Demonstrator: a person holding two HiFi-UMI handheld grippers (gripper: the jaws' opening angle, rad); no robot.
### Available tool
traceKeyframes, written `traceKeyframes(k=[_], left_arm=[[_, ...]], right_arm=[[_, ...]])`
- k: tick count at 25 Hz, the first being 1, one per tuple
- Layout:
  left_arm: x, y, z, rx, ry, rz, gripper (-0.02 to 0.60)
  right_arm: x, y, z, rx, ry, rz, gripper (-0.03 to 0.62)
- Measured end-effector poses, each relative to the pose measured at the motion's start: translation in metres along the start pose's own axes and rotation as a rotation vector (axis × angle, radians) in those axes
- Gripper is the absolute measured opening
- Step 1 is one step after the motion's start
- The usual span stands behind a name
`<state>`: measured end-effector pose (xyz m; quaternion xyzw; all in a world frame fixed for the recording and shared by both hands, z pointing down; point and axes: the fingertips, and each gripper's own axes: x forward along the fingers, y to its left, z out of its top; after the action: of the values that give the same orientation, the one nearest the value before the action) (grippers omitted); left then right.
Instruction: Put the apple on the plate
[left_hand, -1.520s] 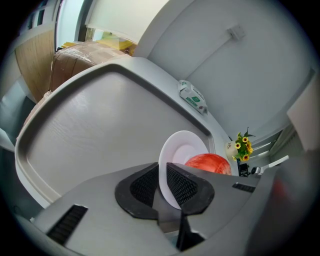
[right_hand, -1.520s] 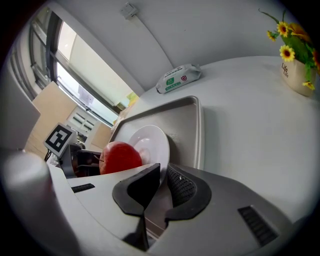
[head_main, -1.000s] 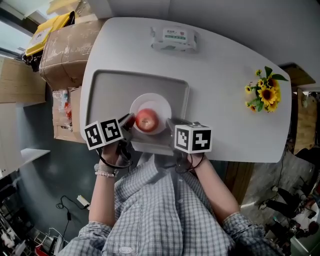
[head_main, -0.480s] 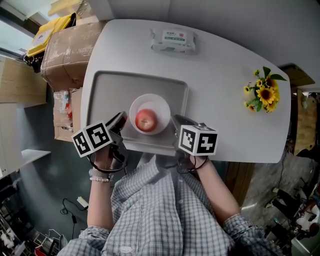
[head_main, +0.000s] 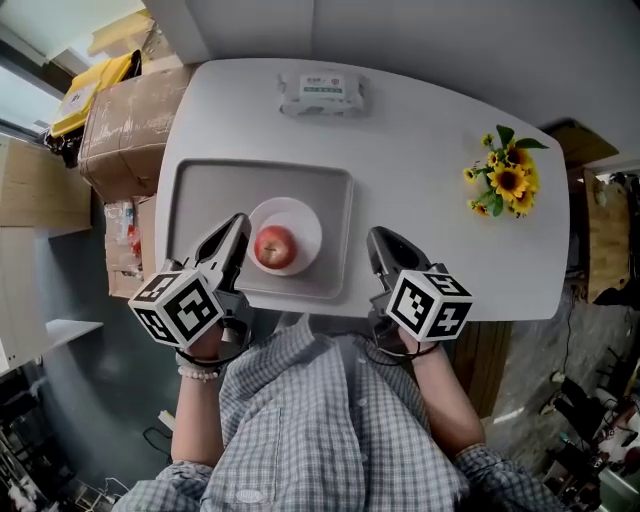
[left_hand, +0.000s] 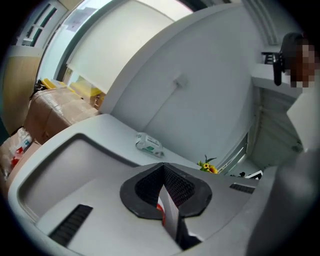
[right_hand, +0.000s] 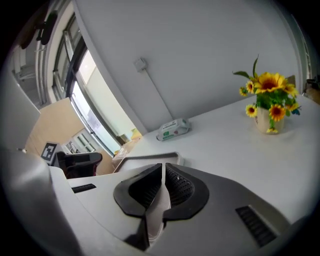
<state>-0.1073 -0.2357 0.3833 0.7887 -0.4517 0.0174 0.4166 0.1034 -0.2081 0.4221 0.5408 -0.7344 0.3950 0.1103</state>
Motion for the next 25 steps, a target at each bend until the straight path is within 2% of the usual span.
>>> traceKeyframes(k=[4, 7, 12, 18, 25], left_arm=[[0.001, -0.038, 0.017, 0.090, -0.035, -0.043, 0.008], [0.001, -0.070, 0.029, 0.164, -0.061, -0.078, 0.008], [-0.005, -0.117, 0.040, 0.243, -0.097, -0.141, 0.008], [-0.015, -0.154, 0.055, 0.296, -0.162, -0.193, 0.008], [-0.023, -0.165, 0.069, 0.279, -0.238, -0.201, 0.008]], right_arm=[[-0.035, -0.003, 0.031, -0.051, -0.097, -0.016, 0.034], [-0.064, -0.002, 0.064, -0.100, -0.228, -0.027, 0.032], [-0.110, 0.012, 0.107, -0.213, -0.422, -0.021, 0.029], [-0.151, 0.034, 0.143, -0.385, -0.569, -0.054, 0.029], [-0.166, 0.040, 0.158, -0.412, -0.636, -0.023, 0.029]])
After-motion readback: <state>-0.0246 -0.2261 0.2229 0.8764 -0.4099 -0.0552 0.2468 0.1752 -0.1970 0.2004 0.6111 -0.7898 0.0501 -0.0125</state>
